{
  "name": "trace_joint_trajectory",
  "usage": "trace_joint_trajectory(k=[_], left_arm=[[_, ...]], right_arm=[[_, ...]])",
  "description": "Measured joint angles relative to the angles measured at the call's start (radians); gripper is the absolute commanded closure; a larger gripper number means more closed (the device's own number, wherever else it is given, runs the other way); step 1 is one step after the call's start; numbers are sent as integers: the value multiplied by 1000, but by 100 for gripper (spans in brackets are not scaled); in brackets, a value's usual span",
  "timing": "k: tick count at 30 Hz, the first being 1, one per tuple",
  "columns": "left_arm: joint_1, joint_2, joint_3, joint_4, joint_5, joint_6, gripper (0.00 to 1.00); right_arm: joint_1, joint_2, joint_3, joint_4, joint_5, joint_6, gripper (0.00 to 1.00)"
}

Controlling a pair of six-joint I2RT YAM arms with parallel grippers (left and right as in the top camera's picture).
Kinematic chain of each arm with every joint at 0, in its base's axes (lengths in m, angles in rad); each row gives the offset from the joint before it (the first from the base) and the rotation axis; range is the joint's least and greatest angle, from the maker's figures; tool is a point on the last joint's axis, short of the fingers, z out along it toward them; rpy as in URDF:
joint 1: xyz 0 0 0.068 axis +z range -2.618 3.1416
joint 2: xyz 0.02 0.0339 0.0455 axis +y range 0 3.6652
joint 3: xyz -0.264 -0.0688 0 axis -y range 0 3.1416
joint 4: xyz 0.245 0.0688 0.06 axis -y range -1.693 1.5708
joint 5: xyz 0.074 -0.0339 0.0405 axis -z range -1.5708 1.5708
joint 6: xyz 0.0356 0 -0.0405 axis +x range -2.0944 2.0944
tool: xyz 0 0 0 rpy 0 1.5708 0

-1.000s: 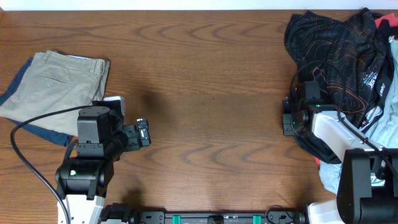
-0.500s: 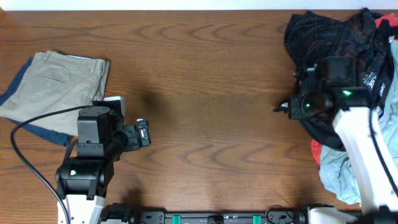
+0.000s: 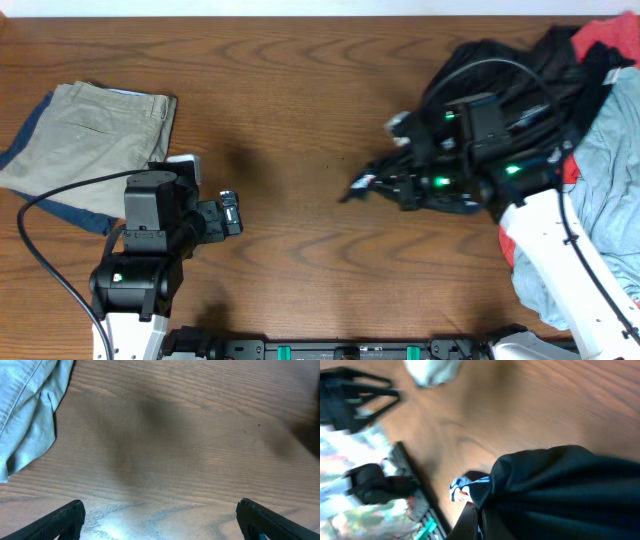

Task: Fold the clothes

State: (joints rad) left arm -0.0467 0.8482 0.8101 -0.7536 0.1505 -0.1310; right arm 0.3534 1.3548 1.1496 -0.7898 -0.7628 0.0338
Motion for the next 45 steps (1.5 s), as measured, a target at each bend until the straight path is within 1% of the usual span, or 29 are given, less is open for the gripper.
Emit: trace_joint_trajectory(k=[2, 4, 7, 8, 9, 10, 11, 12, 13, 15, 18, 21, 24, 28, 31, 35, 40, 45], left_arm=[[0, 0, 0, 0, 0, 0, 2], [0, 0, 0, 0, 0, 0, 2], [0, 0, 0, 0, 0, 0, 2], [0, 0, 0, 0, 0, 0, 2], [0, 0, 0, 0, 0, 0, 2], [0, 0, 0, 0, 0, 0, 2], [0, 0, 0, 0, 0, 0, 2], [0, 0, 0, 0, 0, 0, 2], [0, 0, 0, 0, 0, 0, 2], [0, 0, 0, 0, 0, -6, 2], [0, 0, 0, 0, 0, -57, 2], [0, 0, 0, -11, 0, -161, 2], [0, 1, 0, -33, 16, -271, 2], [-2, 23, 0, -28, 93, -362, 2], [-14, 77, 0, -27, 162, -394, 2], [-63, 174, -1, -27, 229, -416, 2], [-160, 323, -1, -13, 263, -427, 2], [-272, 501, -2, 49, 273, -472, 2]], right_arm=[[63, 0, 0, 70, -8, 27, 99], [119, 0, 0, 121, 26, 62, 99], [197, 0, 0, 142, 111, 100, 98], [222, 2, 0, 143, 148, 111, 89], [236, 4, 0, 140, 174, 124, 67], [250, 7, 0, 135, 208, 130, 51], [261, 10, 0, 129, 243, 132, 39], [269, 13, 0, 119, 280, 134, 15], [272, 15, 0, 105, 329, 137, 1], [271, 16, 0, 85, 417, 140, 1], [253, 16, 0, 50, 552, 142, 1], [202, 18, 0, 12, 662, 143, 1], [142, 19, 0, -35, 721, 143, 1], [54, 19, 0, -104, 762, 143, 1], [-2, 19, 0, -137, 776, 143, 1], [-55, 19, 0, -166, 786, 143, 1], [-84, 19, 0, -183, 789, 143, 1], [-86, 19, 0, -200, 790, 143, 1]])
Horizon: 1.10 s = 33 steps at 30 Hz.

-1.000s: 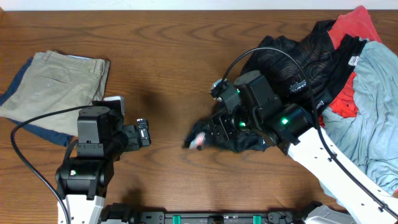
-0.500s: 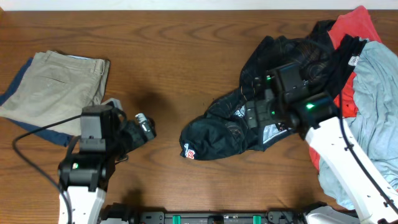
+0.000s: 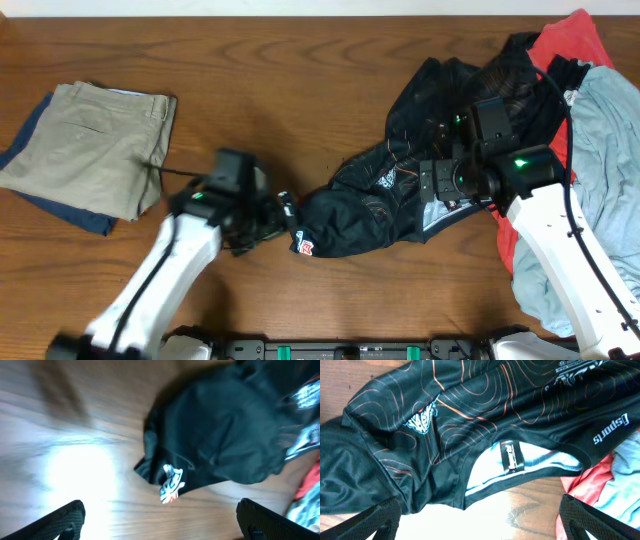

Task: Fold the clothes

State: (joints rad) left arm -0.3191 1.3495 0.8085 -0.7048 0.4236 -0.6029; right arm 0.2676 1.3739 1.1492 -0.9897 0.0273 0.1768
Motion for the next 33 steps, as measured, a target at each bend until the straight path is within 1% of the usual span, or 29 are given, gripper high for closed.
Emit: trace_joint_trajectory(k=[4, 5, 6, 7, 8, 9, 11, 13, 14, 17, 18, 20, 22, 24, 25, 26, 27, 28, 30, 33], left_arm=[[-84, 117, 0, 97, 5, -30, 1], [-106, 142, 0, 124, 5, -34, 4], [-130, 168, 0, 154, 7, -41, 20], [-146, 185, 0, 177, 9, -51, 44], [-161, 201, 0, 197, 9, -53, 78], [-175, 215, 0, 217, 10, -50, 94], [-187, 227, 0, 238, 10, -29, 95], [-179, 226, 0, 226, -1, 5, 94], [-169, 225, 5, 196, -11, 21, 94], [-95, 214, 72, -5, -89, 85, 94], [-56, 202, 116, -66, -139, 112, 94], [4, 180, 206, -143, -220, 152, 94], [82, 145, 329, -171, -318, 191, 94], [155, 119, 436, -151, -374, 218, 94], [196, 108, 488, -137, -396, 227, 85], [240, 100, 538, -119, -413, 238, 59], [277, 93, 574, -98, -425, 241, 28], [309, 87, 596, -82, -425, 241, 1], [364, 77, 617, -69, -410, 241, 2], [385, 84, 616, -114, -347, 241, 2]], right_arm=[[0, 0, 0, -7, 0, 0, 1], [0, 0, 0, -7, 0, 0, 1], [0, 0, 0, -8, 0, 0, 1], [0, 0, 0, -8, 1, 0, 1], [0, 0, 0, -8, 3, 0, 1], [0, 0, 0, -9, 5, 0, 1], [0, 0, 0, -9, 10, 0, 1], [0, 0, 0, -10, 13, 0, 1], [-1, 0, 0, -12, 14, 0, 1], [-12, 0, 0, -19, 19, 0, 1], [-27, 0, 0, -21, 24, 0, 1], [-48, 0, 0, -23, 30, 0, 1], [-69, 0, 0, -24, 35, 0, 1], [-86, 0, 0, -26, 37, 0, 1], [-92, 0, 0, -28, 38, 0, 1], [-95, 0, 0, -32, 40, 0, 1], [-97, 0, 0, -35, 41, 0, 1], [-97, 0, 0, -39, 41, 0, 1], [-97, 0, 0, -42, 41, 0, 1], [-97, 0, 0, -42, 41, 0, 1]])
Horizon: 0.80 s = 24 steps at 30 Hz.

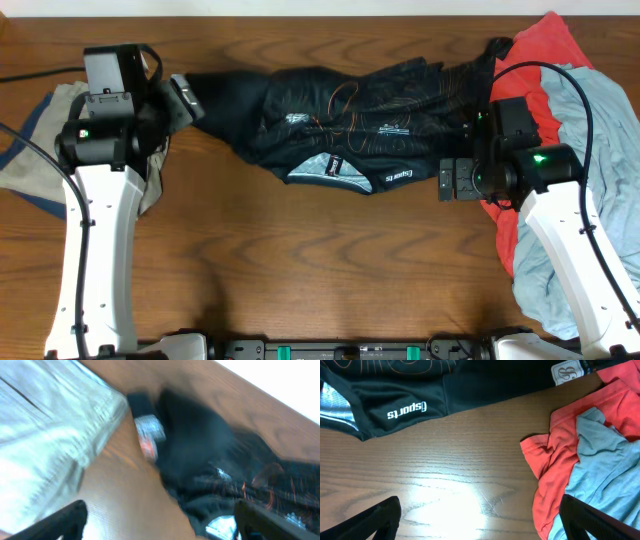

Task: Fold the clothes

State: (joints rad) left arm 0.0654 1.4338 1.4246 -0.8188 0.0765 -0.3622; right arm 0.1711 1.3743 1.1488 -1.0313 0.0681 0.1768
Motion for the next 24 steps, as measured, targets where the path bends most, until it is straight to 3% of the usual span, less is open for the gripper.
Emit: trace_joint_trajectory(k=[11, 18, 24], left_arm=[[-144, 178, -51, -114, 272, -2, 2], [-303, 359, -60, -72, 320, -7, 2], [-361, 494, -60, 8, 333, -7, 2]], right_arm=[[0, 0, 0, 0, 0, 0, 1], [0, 0, 0, -5, 0, 0, 1], [0, 0, 0, -15, 0, 0, 1]])
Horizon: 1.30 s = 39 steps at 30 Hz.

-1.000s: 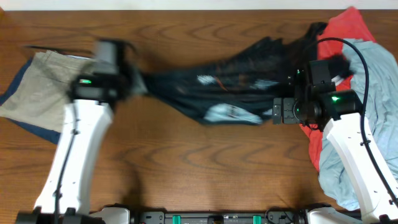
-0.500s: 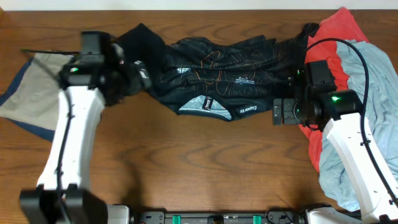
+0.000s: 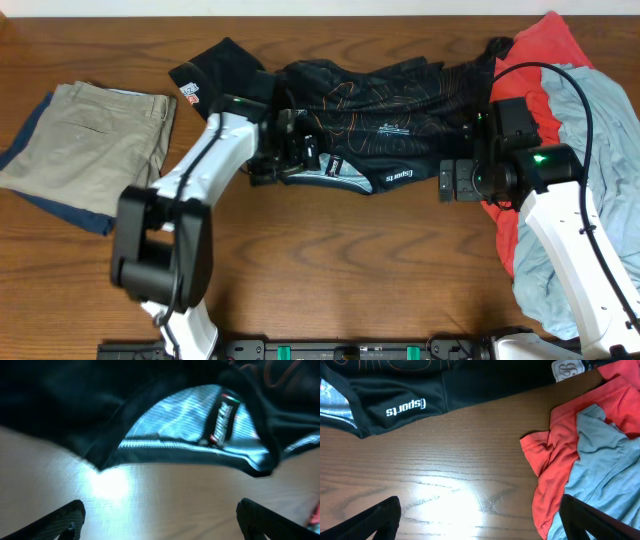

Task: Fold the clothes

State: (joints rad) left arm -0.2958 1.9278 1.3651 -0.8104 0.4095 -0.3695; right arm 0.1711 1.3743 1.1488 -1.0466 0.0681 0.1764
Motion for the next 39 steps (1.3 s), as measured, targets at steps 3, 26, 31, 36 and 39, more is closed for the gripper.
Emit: trace_joint_trajectory(k=[3, 26, 31, 36, 39], left_arm=[[-2, 51, 0, 32, -6, -2, 2], [205, 78, 113, -198, -274, -61, 94], [394, -43, 217, -207, -336, -67, 78], [501, -127, 240, -225, -303, -106, 7], [493, -122, 238, -269, -216, -120, 2]], right_arm=[[0, 0, 0, -3, 0, 0, 1], [-58, 0, 0, 0, 77, 29, 1], [-95, 0, 0, 3, 89, 36, 1], [-112, 0, 0, 4, 93, 39, 1], [-112, 0, 0, 5, 93, 41, 1]])
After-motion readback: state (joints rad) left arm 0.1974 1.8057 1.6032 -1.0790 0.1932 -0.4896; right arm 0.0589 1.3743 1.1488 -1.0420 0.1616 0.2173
